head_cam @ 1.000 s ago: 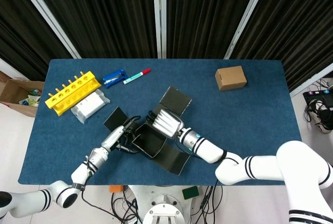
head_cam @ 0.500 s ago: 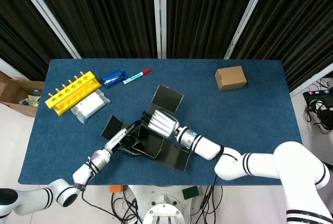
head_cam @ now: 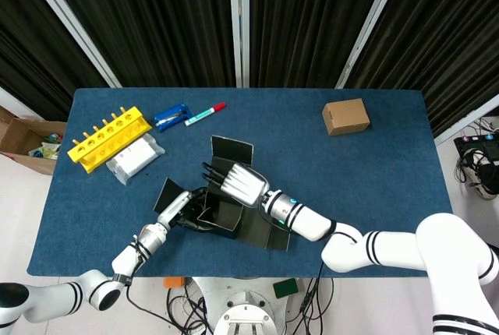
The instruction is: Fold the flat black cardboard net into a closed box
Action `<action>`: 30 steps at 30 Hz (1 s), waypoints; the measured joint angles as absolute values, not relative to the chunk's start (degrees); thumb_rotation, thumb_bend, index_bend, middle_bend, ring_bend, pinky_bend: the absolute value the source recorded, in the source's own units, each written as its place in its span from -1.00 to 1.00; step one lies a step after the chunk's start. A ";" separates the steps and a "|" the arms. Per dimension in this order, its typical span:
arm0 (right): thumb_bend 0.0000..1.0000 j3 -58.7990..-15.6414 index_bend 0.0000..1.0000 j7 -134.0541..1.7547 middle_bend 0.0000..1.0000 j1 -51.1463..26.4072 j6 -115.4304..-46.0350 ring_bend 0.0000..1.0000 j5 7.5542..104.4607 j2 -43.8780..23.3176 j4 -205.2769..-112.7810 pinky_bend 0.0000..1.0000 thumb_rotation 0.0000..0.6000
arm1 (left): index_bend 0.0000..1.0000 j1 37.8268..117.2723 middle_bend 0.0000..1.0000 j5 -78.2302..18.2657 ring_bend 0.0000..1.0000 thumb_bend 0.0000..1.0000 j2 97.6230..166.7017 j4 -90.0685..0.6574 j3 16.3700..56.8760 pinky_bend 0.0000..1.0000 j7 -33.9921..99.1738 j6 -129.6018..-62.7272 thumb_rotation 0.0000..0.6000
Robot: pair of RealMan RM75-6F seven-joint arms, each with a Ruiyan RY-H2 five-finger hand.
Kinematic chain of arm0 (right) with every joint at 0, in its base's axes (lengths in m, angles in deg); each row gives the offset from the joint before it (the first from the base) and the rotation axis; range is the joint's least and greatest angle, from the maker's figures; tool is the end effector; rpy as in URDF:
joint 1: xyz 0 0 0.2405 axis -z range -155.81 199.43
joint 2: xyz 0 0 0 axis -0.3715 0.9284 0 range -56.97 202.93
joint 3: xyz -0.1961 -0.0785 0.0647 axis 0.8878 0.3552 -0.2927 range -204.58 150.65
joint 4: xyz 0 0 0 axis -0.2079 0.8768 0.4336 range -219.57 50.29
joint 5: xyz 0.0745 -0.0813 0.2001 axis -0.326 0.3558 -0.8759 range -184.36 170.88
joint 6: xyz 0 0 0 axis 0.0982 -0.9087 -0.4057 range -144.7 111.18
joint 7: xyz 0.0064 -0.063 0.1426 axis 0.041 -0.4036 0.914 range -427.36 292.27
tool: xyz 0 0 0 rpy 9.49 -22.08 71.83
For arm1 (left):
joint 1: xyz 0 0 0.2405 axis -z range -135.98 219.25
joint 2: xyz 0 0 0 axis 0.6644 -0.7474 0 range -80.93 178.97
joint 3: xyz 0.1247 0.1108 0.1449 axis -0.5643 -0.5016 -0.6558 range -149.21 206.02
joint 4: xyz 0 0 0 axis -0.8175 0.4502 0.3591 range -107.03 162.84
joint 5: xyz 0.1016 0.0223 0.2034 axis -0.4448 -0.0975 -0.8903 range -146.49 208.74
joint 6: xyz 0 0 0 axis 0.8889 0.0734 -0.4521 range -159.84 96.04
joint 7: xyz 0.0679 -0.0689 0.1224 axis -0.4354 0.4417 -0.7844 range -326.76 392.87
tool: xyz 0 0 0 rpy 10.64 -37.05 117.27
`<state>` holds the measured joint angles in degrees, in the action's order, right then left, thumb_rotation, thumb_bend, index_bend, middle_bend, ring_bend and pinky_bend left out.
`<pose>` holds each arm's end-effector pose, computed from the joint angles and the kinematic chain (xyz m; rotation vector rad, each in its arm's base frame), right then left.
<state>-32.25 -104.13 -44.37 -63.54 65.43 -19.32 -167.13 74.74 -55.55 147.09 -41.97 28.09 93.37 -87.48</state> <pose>0.0106 -0.3177 -0.0877 2.3630 -0.0835 0.8749 -0.1754 0.2658 -0.0993 -1.4210 -2.1916 -1.3862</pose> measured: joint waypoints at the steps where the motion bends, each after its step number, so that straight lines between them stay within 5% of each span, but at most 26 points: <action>1: -0.83 -32.45 -1.00 -103.80 -1.00 -44.12 -63.53 0.39 65.09 -19.16 -167.47 1.00 1.00 | -0.45 74.76 -0.40 -55.47 0.12 -1.00 146.98 -42.16 28.12 0.47 93.31 -87.40 1.00; 12: -0.83 -33.29 -1.00 -94.76 -1.00 -40.00 -69.37 0.38 69.52 -15.22 -173.41 1.00 1.00 | -0.39 73.72 -0.33 -53.65 0.16 -1.00 142.91 -46.96 29.33 0.47 94.75 -88.20 1.00; 25: -0.74 -31.90 -1.00 -66.06 -0.88 -23.07 -97.53 0.43 82.59 -6.87 -174.75 1.00 1.00 | -0.38 71.13 -0.34 -52.11 0.16 -1.00 132.75 -56.15 32.07 0.50 112.53 -90.52 1.00; 30: -0.73 -31.42 -1.00 -57.20 -0.89 -18.35 -103.30 0.43 85.94 -7.12 -170.05 1.00 1.00 | -0.39 70.67 -0.35 -52.69 0.16 -1.00 128.88 -60.32 33.53 0.50 123.09 -91.23 1.00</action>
<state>-31.42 -57.20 -18.35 -103.30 85.94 -7.12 -170.05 70.67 -52.69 128.88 -60.32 33.53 123.09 -91.23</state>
